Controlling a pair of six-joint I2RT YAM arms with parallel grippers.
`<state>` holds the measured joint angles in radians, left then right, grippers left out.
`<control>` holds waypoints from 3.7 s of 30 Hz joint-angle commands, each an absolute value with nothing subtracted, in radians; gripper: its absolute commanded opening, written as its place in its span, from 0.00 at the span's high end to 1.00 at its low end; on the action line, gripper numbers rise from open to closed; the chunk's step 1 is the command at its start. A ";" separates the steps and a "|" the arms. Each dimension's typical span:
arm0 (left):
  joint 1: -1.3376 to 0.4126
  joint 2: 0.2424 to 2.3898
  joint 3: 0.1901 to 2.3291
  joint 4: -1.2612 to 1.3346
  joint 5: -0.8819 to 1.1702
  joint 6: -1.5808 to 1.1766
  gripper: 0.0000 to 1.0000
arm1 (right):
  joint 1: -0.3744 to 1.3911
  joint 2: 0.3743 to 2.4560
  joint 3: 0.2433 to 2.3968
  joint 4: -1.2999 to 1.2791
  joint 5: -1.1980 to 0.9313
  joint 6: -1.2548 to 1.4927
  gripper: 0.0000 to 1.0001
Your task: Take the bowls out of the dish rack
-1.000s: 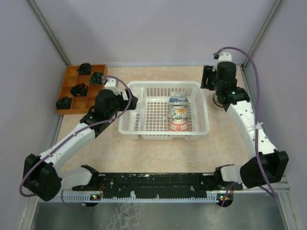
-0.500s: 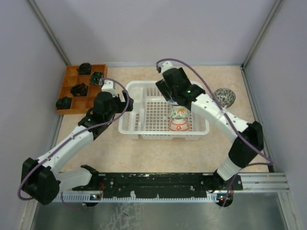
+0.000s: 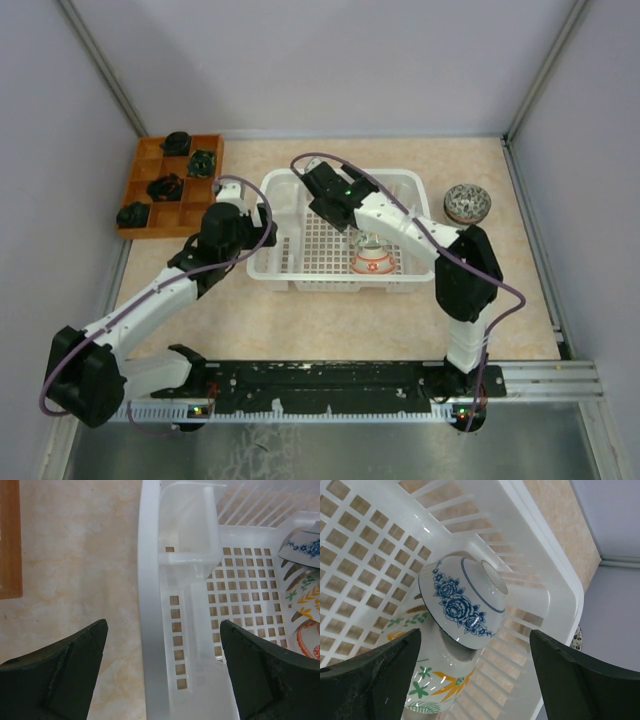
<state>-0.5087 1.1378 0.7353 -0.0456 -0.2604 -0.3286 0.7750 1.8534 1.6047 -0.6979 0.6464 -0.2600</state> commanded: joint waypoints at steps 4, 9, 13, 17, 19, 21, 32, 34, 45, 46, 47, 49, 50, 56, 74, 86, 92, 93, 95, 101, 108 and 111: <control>-0.508 1.154 0.709 -0.026 -0.250 -0.328 0.01 | 0.786 1.877 1.663 -0.726 0.646 -0.275 0.09; -0.506 1.152 0.699 -0.021 -0.247 -0.326 0.01 | 0.788 1.909 1.658 -0.747 0.678 -0.291 0.09; -0.502 1.156 0.695 -0.015 -0.242 -0.326 0.01 | 0.788 1.927 1.635 -0.716 0.700 -0.306 0.09; -0.499 1.158 0.691 -0.014 -0.241 -0.328 0.01 | 0.788 1.951 1.629 -0.678 0.724 -0.322 0.10; -0.499 1.158 0.689 -0.012 -0.239 -0.329 0.01 | 0.788 1.967 1.631 -0.658 0.743 -0.334 0.10; -0.498 1.157 0.686 -0.009 -0.238 -0.331 0.01 | 0.788 1.981 1.633 -0.645 0.754 -0.346 0.11; -0.486 1.169 0.679 0.000 -0.227 -0.332 0.01 | 0.771 2.049 1.644 -0.595 0.850 -0.406 0.13; -0.485 1.172 0.678 0.002 -0.226 -0.332 0.01 | 0.767 2.062 1.649 -0.588 0.872 -0.419 0.14; -0.469 1.184 0.671 0.011 -0.215 -0.335 0.01 | 0.760 2.068 1.637 -0.522 0.925 -0.456 0.39; -0.468 1.186 0.672 0.012 -0.213 -0.335 0.01 | 0.759 2.064 1.635 -0.520 0.923 -0.457 0.40; -0.467 1.186 0.672 0.013 -0.212 -0.336 0.01 | 0.759 2.062 1.633 -0.518 0.921 -0.458 0.41; -0.466 1.189 0.670 0.015 -0.209 -0.336 0.01 | 0.760 2.057 1.626 -0.513 0.922 -0.462 0.46; -0.465 1.190 0.670 0.015 -0.211 -0.337 0.01 | 0.760 2.052 1.620 -0.504 0.927 -0.466 0.47; -0.462 1.199 0.669 0.021 -0.206 -0.338 0.01 | 0.766 2.000 1.527 -0.353 0.988 -0.539 0.61; -0.446 1.258 0.673 0.030 -0.189 -0.346 0.01 | 0.778 1.876 1.458 -0.219 1.013 -0.603 0.71; -0.439 1.256 0.669 0.031 -0.180 -0.347 0.01 | 0.779 1.841 1.446 -0.191 1.035 -0.620 0.76; -0.435 1.250 0.667 0.031 -0.176 -0.348 0.01 | 0.775 1.845 1.449 -0.232 1.029 -0.587 0.73; -0.436 1.250 0.666 0.031 -0.176 -0.348 0.01 | 0.775 1.849 1.461 -0.271 1.019 -0.561 0.70; -0.435 1.248 0.667 0.031 -0.175 -0.348 0.01 | 0.774 1.858 1.491 -0.354 1.010 -0.491 0.63; -0.433 1.247 0.666 0.033 -0.172 -0.347 0.01 | 0.773 1.883 1.533 -0.485 1.014 -0.380 0.52; -0.431 1.241 0.666 0.034 -0.166 -0.352 0.01 | 0.750 1.972 1.654 -0.744 1.072 -0.130 0.51; -0.430 1.242 0.664 0.038 -0.164 -0.353 0.01 | 0.733 2.001 1.692 -0.826 1.081 -0.044 0.51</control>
